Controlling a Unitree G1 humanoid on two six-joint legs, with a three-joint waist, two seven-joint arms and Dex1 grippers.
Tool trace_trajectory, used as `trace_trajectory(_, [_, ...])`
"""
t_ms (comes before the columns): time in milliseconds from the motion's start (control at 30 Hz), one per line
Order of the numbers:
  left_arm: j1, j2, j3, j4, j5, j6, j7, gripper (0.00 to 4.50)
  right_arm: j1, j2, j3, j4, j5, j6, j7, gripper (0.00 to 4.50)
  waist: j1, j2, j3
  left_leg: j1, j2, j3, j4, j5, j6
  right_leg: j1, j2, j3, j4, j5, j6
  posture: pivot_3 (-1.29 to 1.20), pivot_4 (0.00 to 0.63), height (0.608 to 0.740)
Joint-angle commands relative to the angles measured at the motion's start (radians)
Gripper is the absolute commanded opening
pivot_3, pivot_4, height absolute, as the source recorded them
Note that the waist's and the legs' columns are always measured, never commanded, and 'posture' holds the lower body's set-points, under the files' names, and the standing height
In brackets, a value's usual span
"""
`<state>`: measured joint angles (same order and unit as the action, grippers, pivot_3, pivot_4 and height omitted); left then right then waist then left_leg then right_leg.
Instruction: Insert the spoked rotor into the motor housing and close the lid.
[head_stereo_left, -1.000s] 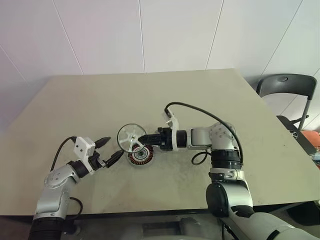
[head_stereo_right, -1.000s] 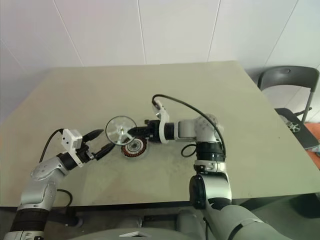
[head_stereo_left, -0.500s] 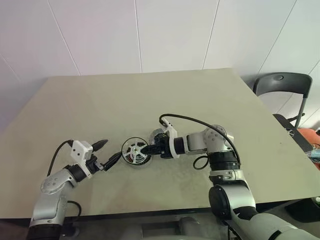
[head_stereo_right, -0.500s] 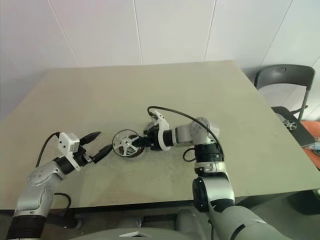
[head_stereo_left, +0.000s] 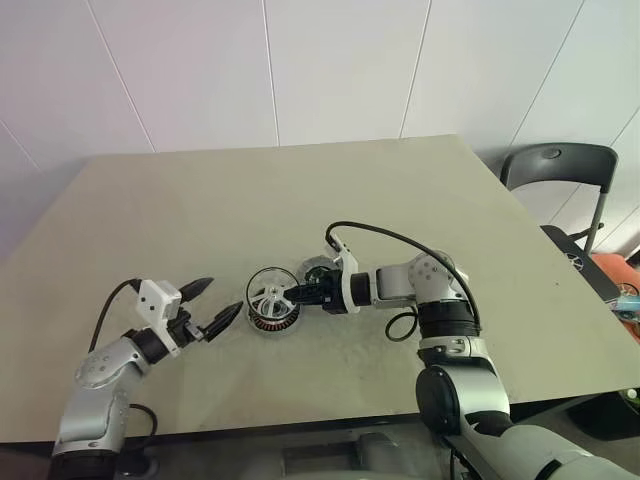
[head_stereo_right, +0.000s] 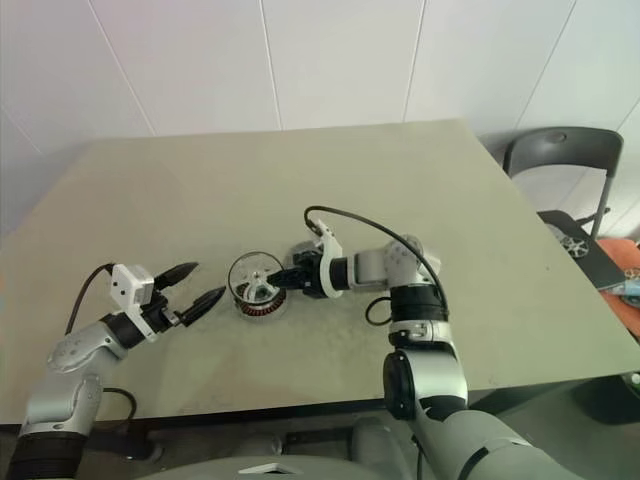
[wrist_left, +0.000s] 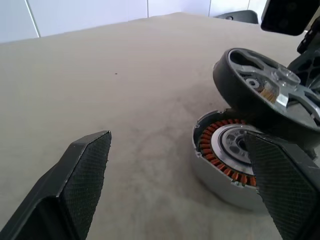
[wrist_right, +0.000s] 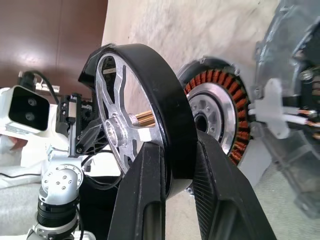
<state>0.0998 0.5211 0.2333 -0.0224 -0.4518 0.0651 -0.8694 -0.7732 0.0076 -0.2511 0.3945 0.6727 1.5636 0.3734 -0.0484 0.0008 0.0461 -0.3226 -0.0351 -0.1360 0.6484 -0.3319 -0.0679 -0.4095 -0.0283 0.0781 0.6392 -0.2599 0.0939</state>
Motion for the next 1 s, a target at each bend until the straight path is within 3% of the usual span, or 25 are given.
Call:
trace_trajectory(33, [0.026,0.031,0.046,-0.054,-0.045,0.010,-0.031,4.50,-0.006,0.010,0.011,-0.010,0.008,0.013,0.014,0.39,0.000,0.000,0.000,0.000,0.000,0.000,0.000,0.000,0.000,0.000,0.000,0.000,0.000,0.000,0.000,0.00,0.000,0.740])
trace_trajectory(367, [0.040,0.056,0.073,-0.025,-0.067,0.006,-0.080,4.50,0.002,0.022,0.030,0.012,-0.012,-0.008,0.009,0.39,0.001,0.000,0.000,0.000,0.000,0.000,0.000,0.000,0.000,0.000,0.000,0.000,0.000,0.000,0.000,0.00,0.000,0.740])
trace_trajectory(1000, [0.058,0.015,0.055,-0.019,-0.038,-0.032,-0.074,4.50,-0.002,0.027,0.028,0.050,-0.034,-0.055,0.015,0.39,-0.002,0.001,0.000,0.000,0.000,0.000,0.000,0.000,0.000,0.000,0.000,0.000,0.000,0.000,0.000,0.00,0.000,0.740])
